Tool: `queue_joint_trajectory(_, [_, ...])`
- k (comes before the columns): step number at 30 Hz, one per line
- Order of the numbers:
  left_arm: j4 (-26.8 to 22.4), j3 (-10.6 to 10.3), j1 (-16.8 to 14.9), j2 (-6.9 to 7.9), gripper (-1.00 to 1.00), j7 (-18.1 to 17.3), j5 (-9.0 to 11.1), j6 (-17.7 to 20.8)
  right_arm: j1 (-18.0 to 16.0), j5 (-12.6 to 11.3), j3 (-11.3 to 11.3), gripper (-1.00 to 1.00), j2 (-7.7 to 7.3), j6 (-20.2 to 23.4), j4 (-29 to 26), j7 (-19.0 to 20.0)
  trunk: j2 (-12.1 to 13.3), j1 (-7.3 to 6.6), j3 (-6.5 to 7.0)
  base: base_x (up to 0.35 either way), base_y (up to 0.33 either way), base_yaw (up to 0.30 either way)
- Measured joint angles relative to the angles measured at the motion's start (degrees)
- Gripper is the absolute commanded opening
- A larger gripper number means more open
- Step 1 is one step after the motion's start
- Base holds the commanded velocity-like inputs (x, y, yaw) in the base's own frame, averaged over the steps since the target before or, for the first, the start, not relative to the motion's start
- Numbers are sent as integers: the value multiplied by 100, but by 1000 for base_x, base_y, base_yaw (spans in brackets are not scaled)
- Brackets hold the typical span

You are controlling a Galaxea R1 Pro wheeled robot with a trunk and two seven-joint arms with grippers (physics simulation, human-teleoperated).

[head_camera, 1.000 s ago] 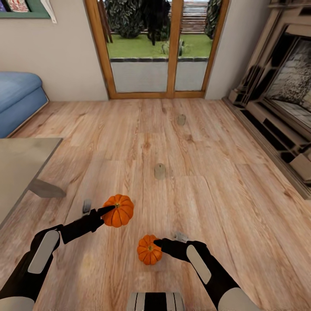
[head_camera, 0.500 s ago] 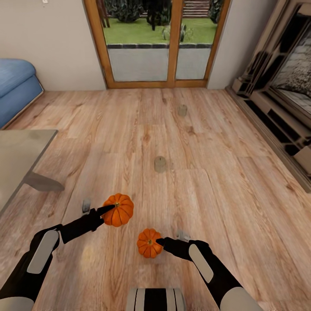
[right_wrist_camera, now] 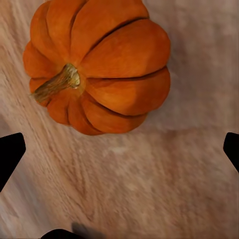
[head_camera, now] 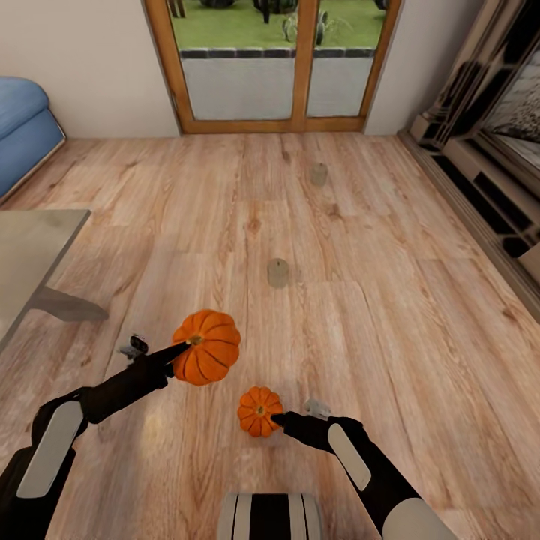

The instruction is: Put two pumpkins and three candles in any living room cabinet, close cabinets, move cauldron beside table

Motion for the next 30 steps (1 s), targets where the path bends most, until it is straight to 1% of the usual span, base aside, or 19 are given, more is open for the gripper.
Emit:
queue_joint_trajectory(1, [-17,2,19,1,-100,-16,-6,-19,0,0,0,100,-1,0,0,0,-1,3,-22,0,0,0])
queue_joint_trajectory(3, [-66,0,66,22,-100,-74,96,-5,0,1,0,100,-1,0,-3,0,-4,8,-66,0,0,0])
queue_joint_trajectory(4, [-84,-7,78,68,-100,-94,92,-16,0,1,0,100,0,0,-5,0,-5,10,-89,0,0,0])
queue_joint_trajectory(5, [-123,-21,92,144,-100,-150,86,-25,0,1,0,100,-3,0,-7,0,-7,13,-111,0,0,0])
queue_joint_trajectory(7, [-175,-30,105,205,-100,-260,141,-4,0,1,0,100,-5,0,-8,0,-9,18,-155,0,0,0])
queue_joint_trajectory(8, [-192,-34,112,227,-100,-329,126,-12,0,-1,0,100,-5,0,-8,0,-11,21,-177,0,0,0])
queue_joint_trajectory(13, [-208,-36,118,247,-100,-399,126,-15,0,0,0,100,-5,0,-16,0,-17,34,-288,0,0,0])
queue_joint_trajectory(20, [-210,-5,199,250,-100,-594,125,-15,0,-15,-8,100,-13,0,-18,0,-18,33,-289,0,0,0])
queue_joint_trajectory(30, [-211,7,223,250,-100,-614,125,-23,0,-17,-9,100,-15,0,-26,0,-18,33,-289,0,0,0])
